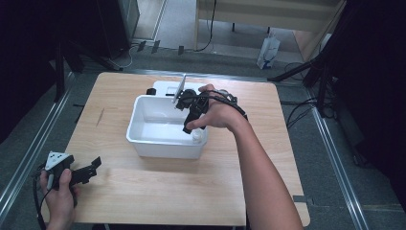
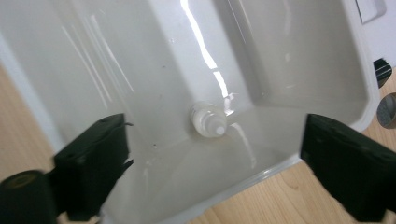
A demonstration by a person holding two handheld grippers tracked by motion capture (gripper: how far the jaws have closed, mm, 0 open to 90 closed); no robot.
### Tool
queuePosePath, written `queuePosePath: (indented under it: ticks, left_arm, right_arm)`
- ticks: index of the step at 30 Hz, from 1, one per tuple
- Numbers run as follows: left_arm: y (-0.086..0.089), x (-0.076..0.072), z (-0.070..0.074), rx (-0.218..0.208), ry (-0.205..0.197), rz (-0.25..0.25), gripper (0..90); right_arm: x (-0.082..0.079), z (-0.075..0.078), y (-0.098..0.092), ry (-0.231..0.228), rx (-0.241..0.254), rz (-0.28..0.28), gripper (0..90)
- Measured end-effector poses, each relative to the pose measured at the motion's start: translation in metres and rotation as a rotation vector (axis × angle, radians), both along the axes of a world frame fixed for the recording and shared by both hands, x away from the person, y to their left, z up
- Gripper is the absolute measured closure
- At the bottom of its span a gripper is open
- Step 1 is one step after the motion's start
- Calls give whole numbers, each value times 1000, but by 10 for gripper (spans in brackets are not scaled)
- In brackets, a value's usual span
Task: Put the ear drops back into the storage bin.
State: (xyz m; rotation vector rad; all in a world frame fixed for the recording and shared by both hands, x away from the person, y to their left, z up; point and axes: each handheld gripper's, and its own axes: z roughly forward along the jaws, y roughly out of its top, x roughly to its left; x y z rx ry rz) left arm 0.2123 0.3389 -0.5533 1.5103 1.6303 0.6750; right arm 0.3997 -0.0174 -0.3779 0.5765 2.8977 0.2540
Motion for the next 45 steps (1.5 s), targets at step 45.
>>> queuePosePath:
  ticks: [45]
  left_arm:
    - [-1, 0, 0, 7, 2, -2, 4]
  right_arm:
    - [-35, -2, -106, -28, -8, -143, 0]
